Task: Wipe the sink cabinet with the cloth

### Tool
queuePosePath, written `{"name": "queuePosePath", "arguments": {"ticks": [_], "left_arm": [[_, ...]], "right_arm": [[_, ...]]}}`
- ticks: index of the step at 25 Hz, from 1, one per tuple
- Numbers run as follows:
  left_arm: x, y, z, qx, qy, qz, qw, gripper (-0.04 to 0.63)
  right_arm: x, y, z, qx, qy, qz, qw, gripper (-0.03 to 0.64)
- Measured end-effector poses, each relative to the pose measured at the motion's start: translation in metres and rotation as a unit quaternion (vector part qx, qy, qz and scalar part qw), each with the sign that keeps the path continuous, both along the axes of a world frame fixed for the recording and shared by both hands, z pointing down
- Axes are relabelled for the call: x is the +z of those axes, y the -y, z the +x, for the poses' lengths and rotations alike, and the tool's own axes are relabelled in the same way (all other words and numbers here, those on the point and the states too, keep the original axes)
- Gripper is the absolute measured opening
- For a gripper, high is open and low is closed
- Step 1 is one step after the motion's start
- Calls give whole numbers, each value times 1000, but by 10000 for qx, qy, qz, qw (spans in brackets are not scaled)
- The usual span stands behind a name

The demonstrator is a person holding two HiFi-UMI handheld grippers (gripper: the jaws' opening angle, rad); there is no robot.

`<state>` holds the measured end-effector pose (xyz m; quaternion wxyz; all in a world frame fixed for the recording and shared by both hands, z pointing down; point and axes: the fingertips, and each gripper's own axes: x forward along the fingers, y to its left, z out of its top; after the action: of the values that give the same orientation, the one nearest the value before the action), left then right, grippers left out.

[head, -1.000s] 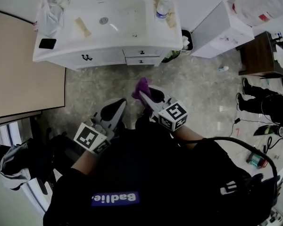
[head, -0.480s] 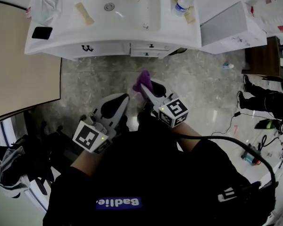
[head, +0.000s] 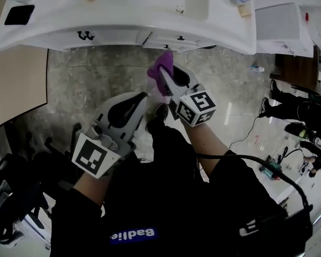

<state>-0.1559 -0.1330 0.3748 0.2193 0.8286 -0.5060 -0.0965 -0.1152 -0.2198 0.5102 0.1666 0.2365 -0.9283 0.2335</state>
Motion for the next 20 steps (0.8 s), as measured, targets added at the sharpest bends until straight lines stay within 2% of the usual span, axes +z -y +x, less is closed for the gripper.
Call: {"name": "queuePosePath", "arguments": {"ticks": [8, 15, 18, 20], "left_arm": [[92, 21, -13, -224, 35, 62, 9997, -9], [168, 55, 4, -175, 161, 309, 9992, -9], [205, 68, 7, -138, 377, 469, 9981, -9], [233, 76, 7, -181, 392, 537, 9976, -9]], "right_arm": [[82, 59, -12, 173, -86, 227, 9996, 74], [112, 99, -12, 231, 35, 698, 9973, 74], [126, 108, -17, 233, 76, 886, 9958, 74], [136, 111, -21, 216, 116, 996, 9947, 74]]}}
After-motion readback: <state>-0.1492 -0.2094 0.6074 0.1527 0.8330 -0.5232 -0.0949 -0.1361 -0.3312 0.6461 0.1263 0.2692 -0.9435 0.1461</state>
